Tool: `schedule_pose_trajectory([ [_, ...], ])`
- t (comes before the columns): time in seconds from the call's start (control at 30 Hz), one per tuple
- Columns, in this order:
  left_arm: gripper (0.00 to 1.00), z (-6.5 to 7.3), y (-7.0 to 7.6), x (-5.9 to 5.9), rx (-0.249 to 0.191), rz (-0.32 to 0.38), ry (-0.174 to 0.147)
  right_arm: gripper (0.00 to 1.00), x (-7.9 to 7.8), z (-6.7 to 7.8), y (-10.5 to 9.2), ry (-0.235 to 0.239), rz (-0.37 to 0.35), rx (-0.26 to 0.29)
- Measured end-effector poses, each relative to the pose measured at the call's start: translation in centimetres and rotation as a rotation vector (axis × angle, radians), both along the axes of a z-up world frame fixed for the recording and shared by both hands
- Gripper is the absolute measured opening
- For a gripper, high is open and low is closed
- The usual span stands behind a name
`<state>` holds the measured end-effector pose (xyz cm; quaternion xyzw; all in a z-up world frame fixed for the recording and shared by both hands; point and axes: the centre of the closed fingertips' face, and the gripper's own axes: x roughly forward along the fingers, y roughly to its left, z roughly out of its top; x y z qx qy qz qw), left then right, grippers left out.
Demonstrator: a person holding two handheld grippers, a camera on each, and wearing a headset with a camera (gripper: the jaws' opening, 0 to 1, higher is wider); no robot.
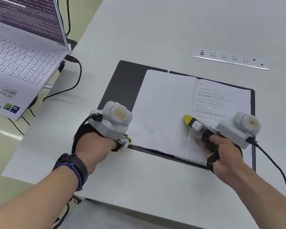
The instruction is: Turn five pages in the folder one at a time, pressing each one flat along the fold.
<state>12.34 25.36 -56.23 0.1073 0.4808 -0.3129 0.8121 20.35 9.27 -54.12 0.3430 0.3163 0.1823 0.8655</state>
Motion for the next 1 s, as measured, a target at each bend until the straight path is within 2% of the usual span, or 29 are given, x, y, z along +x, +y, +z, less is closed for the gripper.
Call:
schedule_pose_trajectory([
  [0.3,0.0,-0.1,0.1,0.1,-0.014,0.003,0.008,0.0,1.5,0.0,-0.1,-0.017,-0.019,0.024],
  [0.57,0.0,-0.1,0.0,0.0,-0.017,0.021,0.018,0.0,3.1,0.2,-0.3,-0.034,-0.078,0.068],
  [0.77,0.0,-0.1,0.0,0.1,-0.018,0.034,0.028,0.0,4.1,1.3,-0.2,-0.05,-0.124,0.08],
  [1.0,0.0,-0.1,0.0,0.1,-0.027,0.037,0.034,0.0,5.8,1.3,-0.8,-0.049,-0.162,0.11],
])
